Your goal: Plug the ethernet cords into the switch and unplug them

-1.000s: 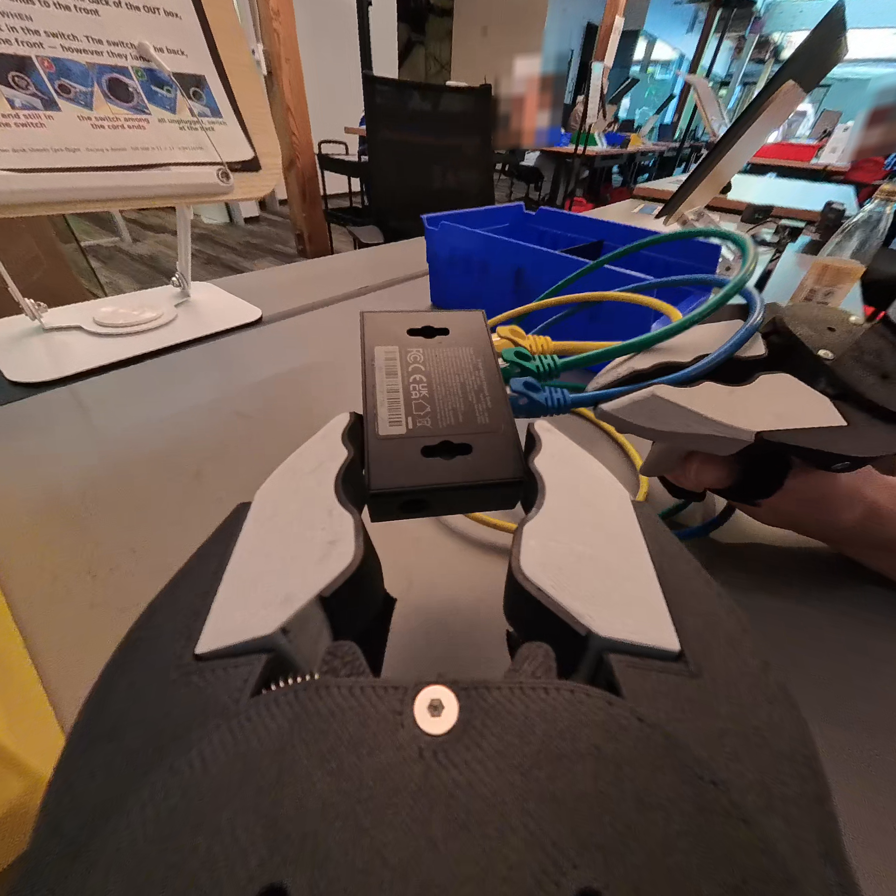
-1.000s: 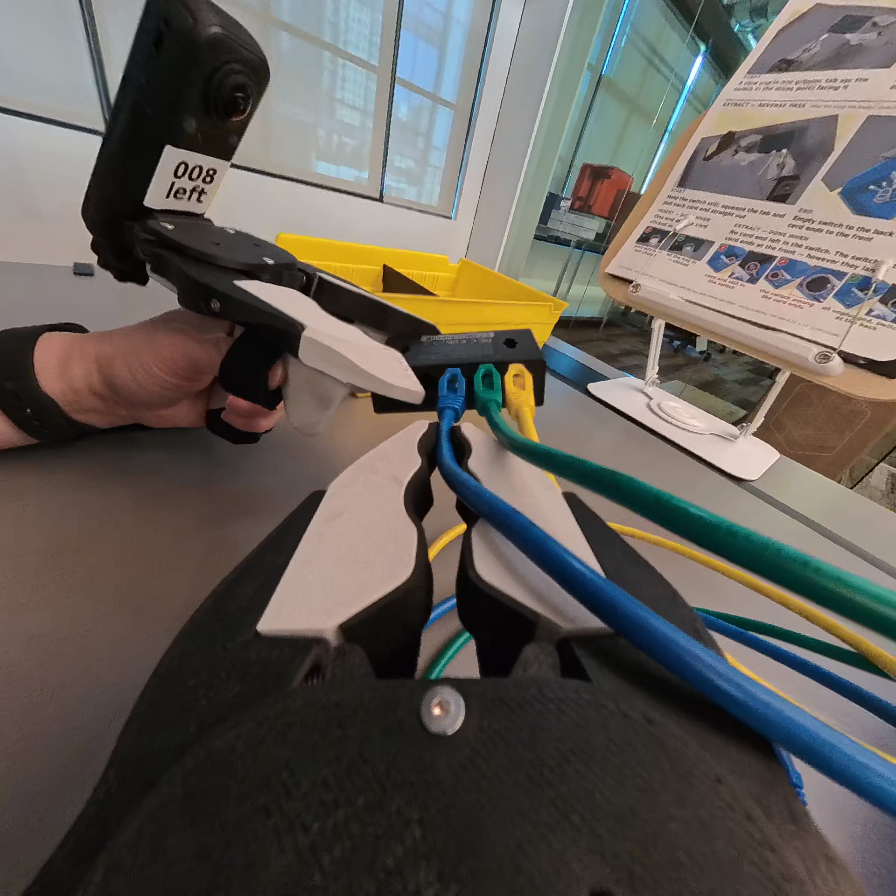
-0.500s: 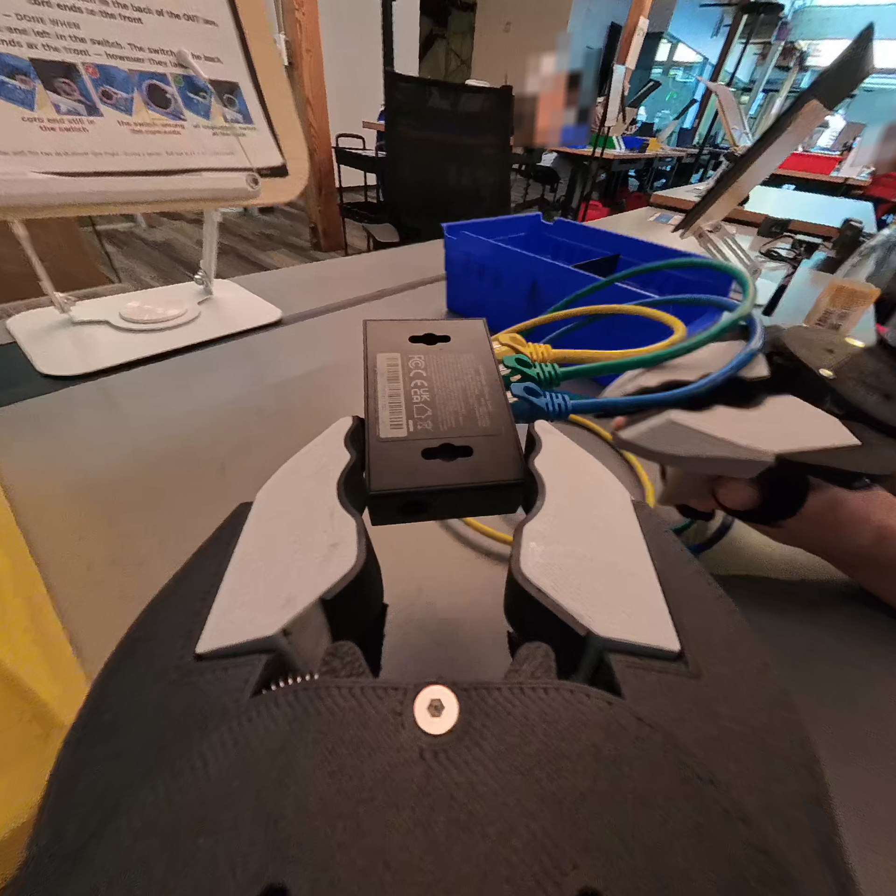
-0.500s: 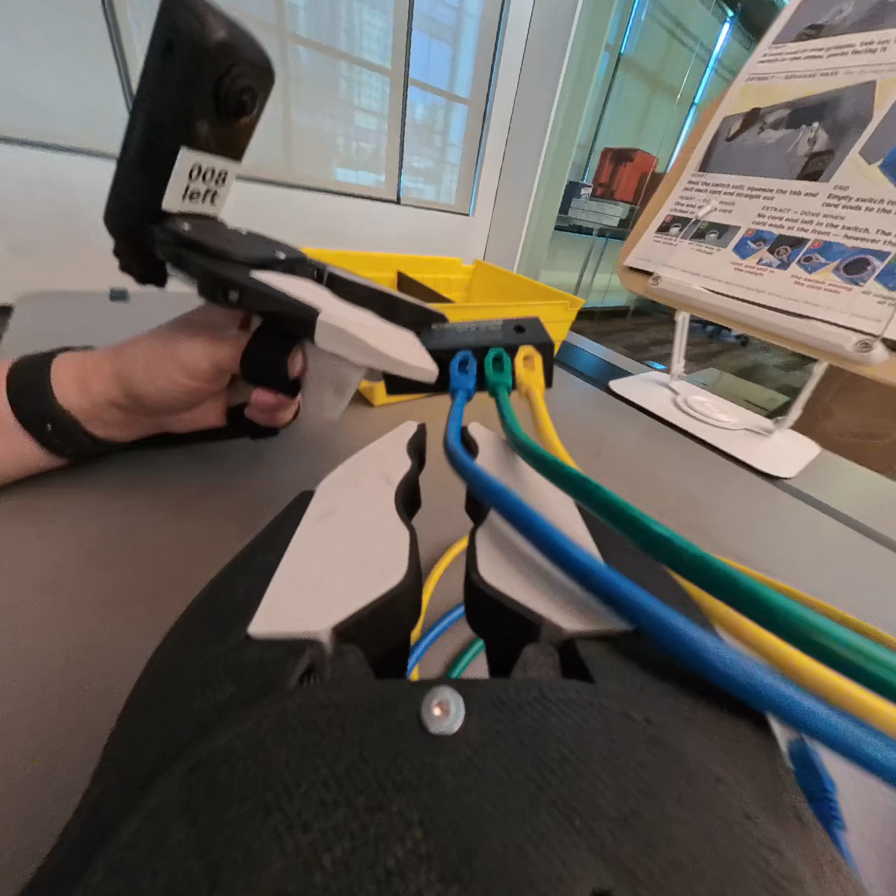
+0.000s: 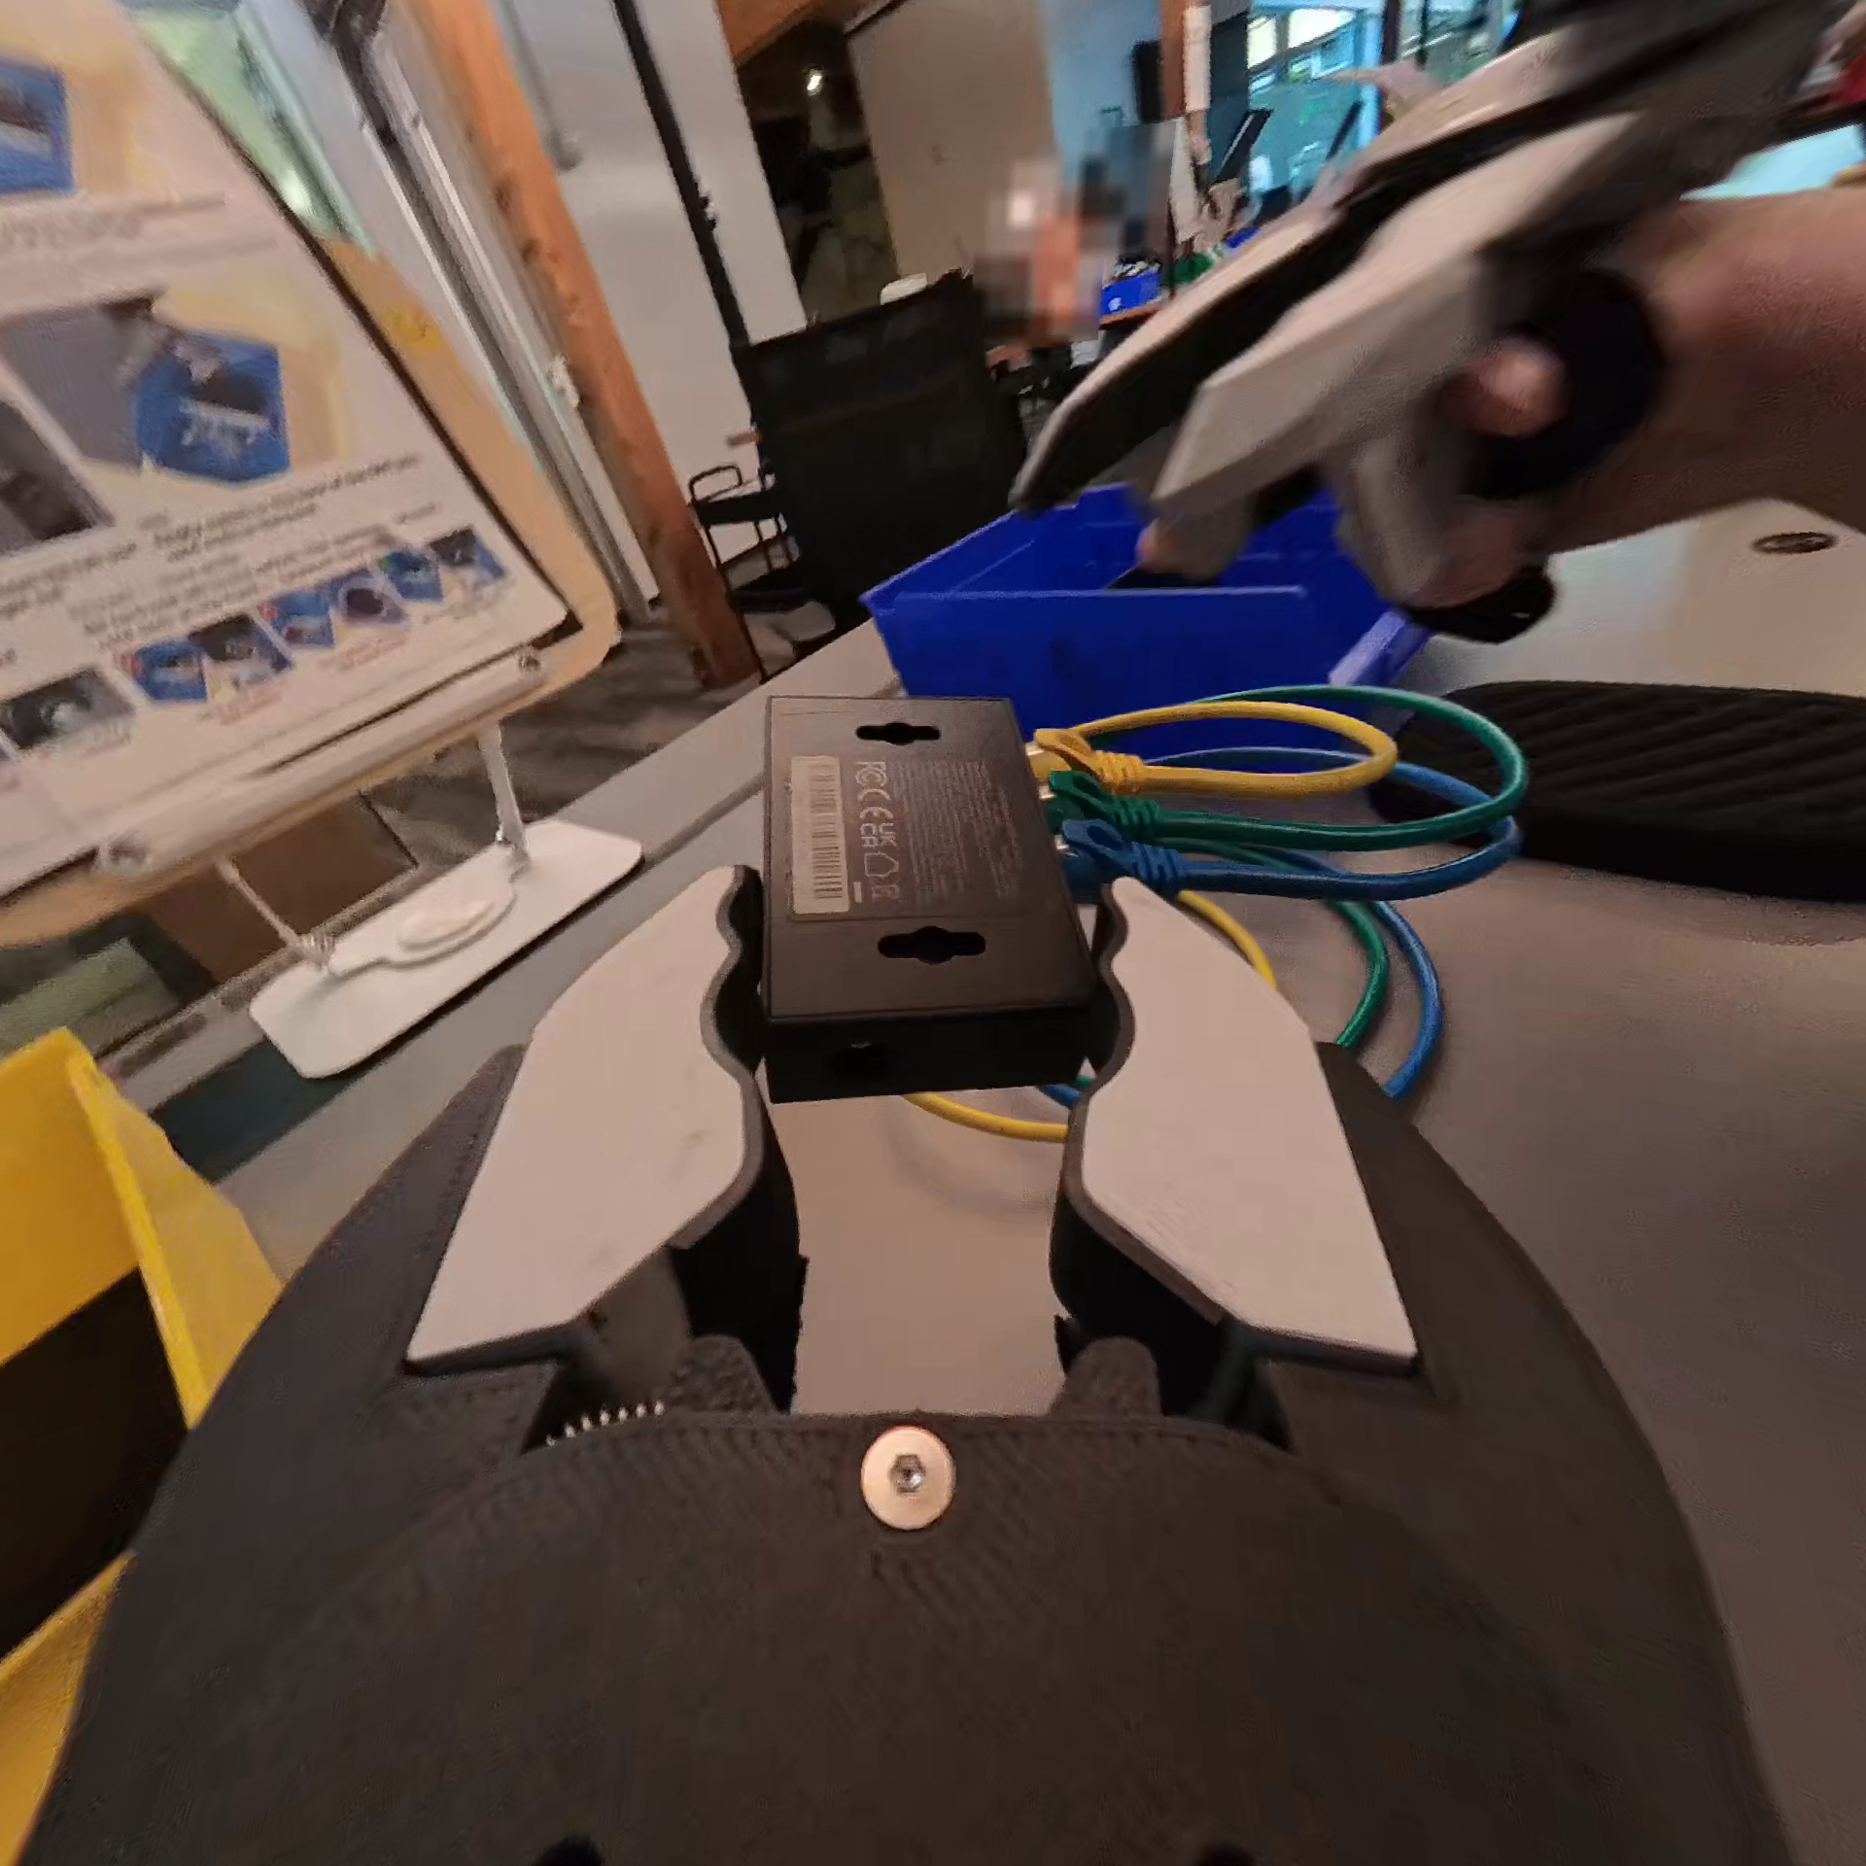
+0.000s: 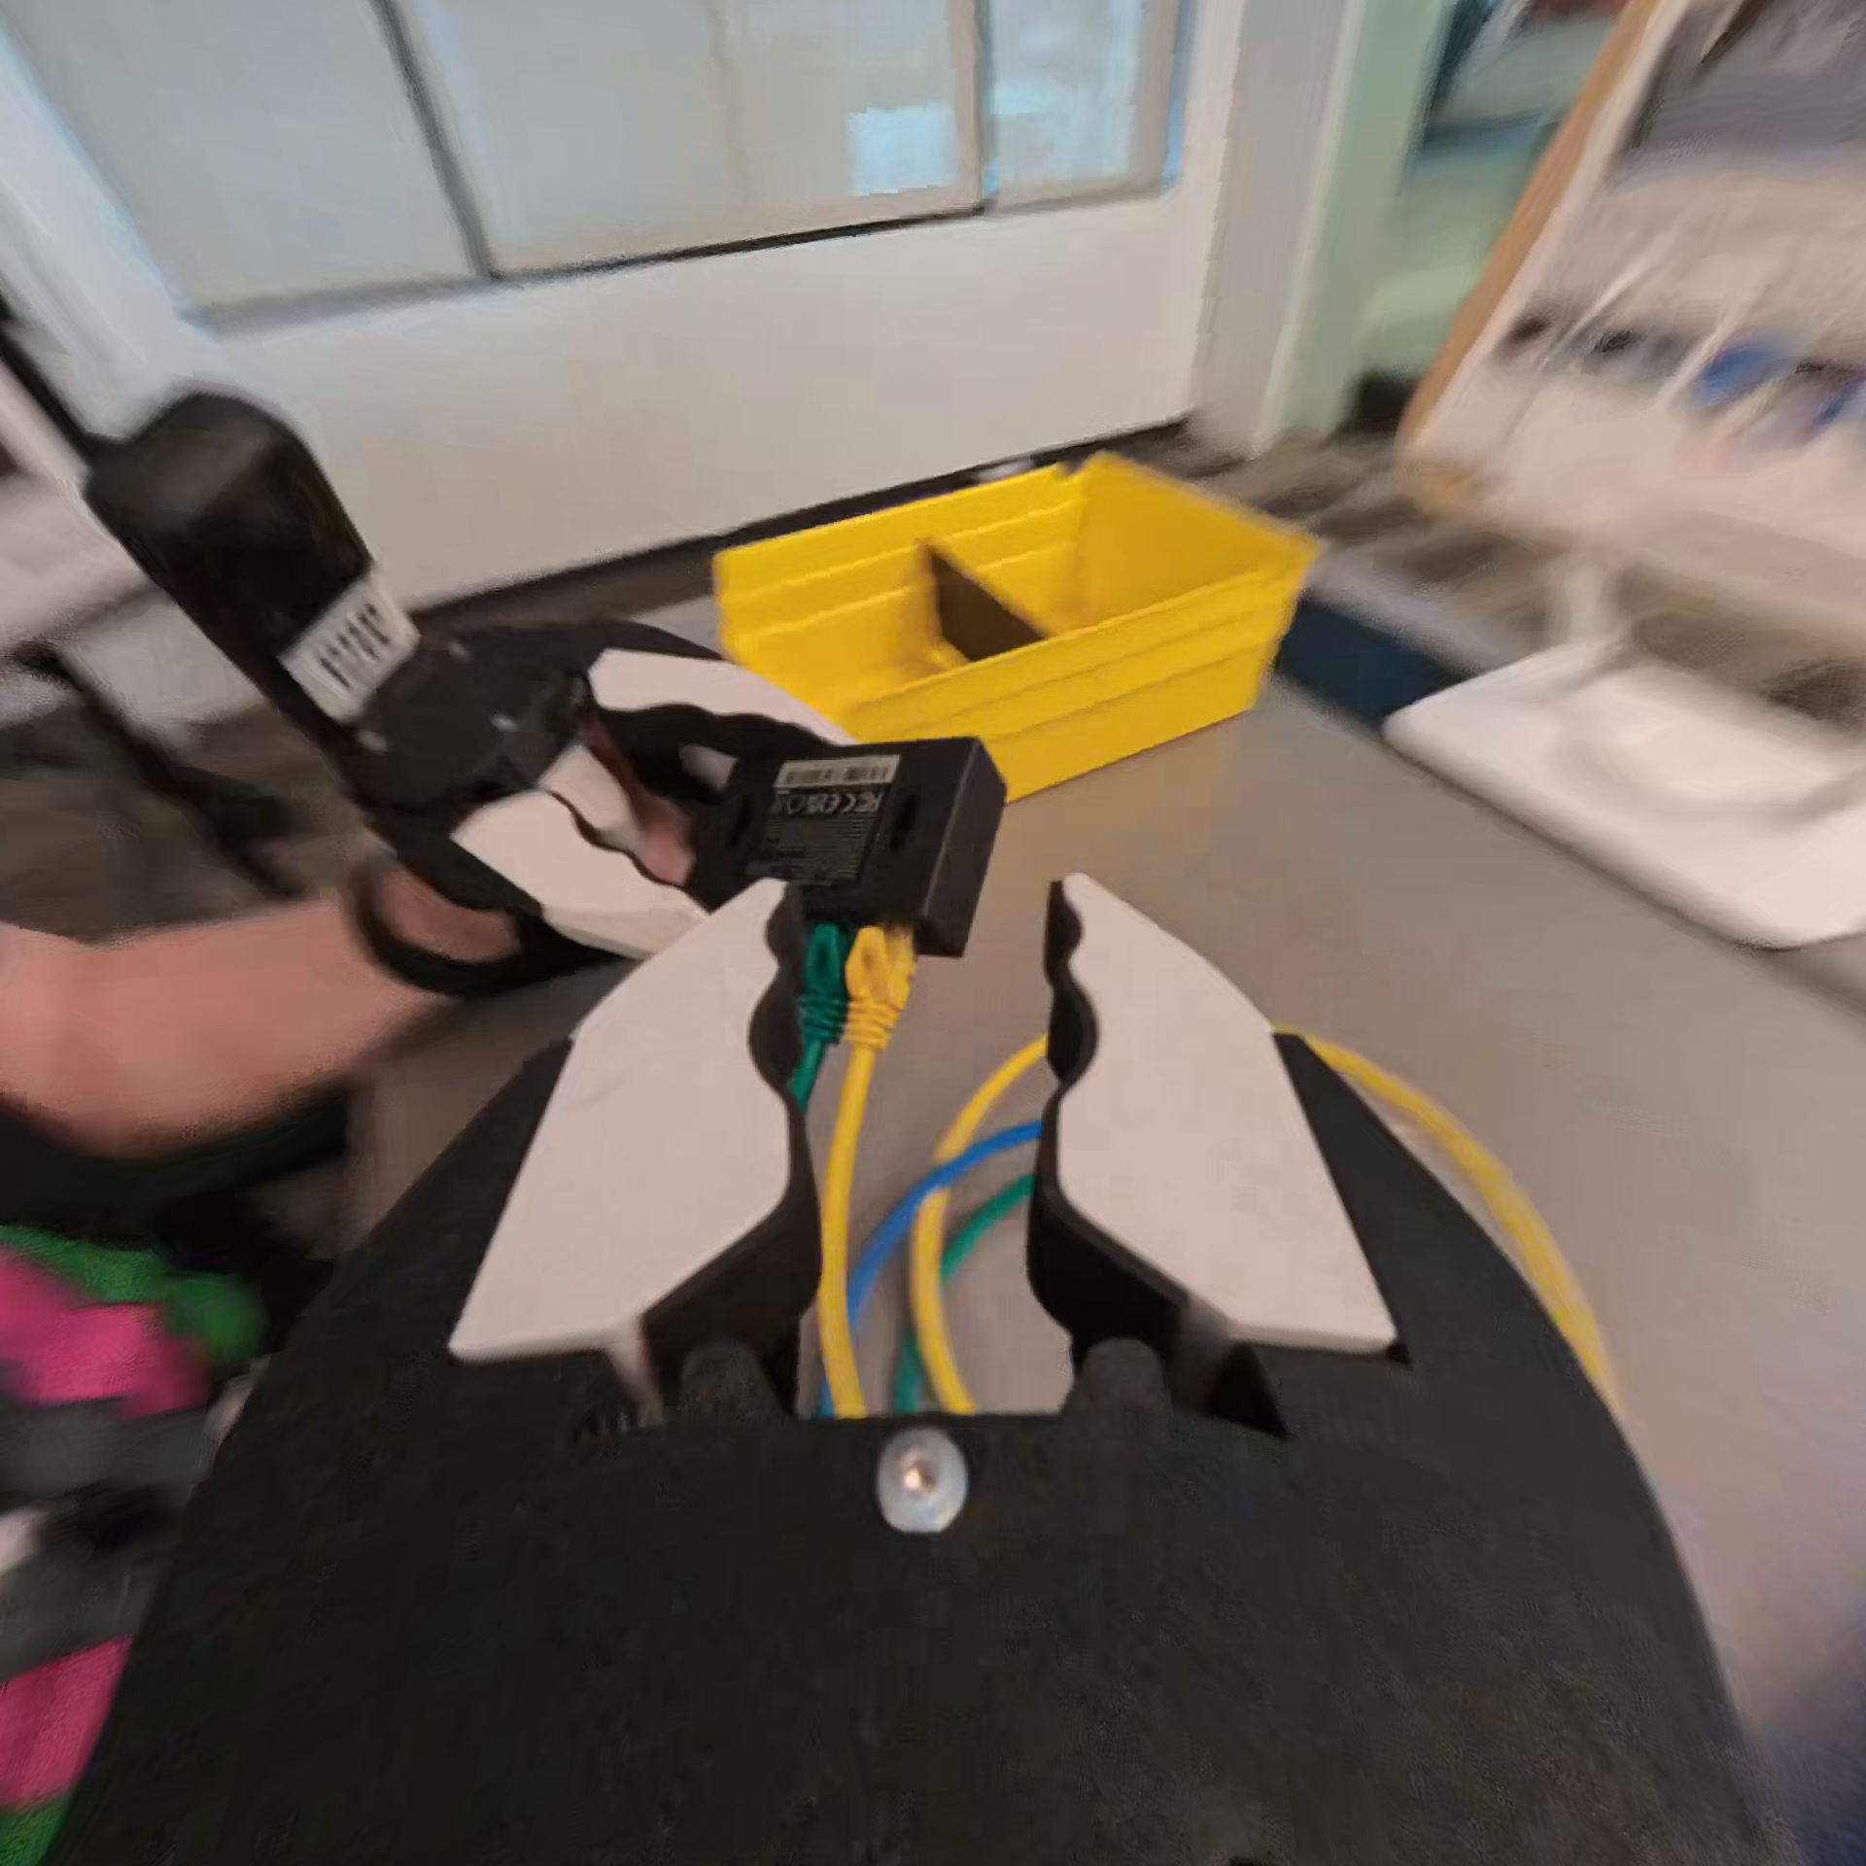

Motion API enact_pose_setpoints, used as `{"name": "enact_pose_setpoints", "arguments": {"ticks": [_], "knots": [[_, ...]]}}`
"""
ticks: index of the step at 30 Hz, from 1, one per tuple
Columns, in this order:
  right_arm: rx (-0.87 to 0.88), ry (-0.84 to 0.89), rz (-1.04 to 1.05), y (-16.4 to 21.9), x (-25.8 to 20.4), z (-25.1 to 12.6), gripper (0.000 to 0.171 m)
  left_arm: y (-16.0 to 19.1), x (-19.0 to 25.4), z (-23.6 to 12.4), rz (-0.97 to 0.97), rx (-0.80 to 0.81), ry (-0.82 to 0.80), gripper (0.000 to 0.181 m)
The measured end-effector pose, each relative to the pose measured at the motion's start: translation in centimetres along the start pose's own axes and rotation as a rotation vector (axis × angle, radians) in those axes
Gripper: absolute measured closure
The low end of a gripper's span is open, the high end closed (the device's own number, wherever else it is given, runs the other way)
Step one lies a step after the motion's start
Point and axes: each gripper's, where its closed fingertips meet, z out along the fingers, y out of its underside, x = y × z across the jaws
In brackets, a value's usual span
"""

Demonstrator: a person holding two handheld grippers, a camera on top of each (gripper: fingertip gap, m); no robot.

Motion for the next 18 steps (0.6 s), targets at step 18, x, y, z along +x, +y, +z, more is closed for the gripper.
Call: {"name": "enact_pose_setpoints", "arguments": {"ticks": [18], "knots": [[-0.208, -0.624, 0.449, -5.6, -1.8, 2.1, 0.141, -8.5, -3.7, -3.9, -0.24, 0.417, 0.071, 0.106]]}}
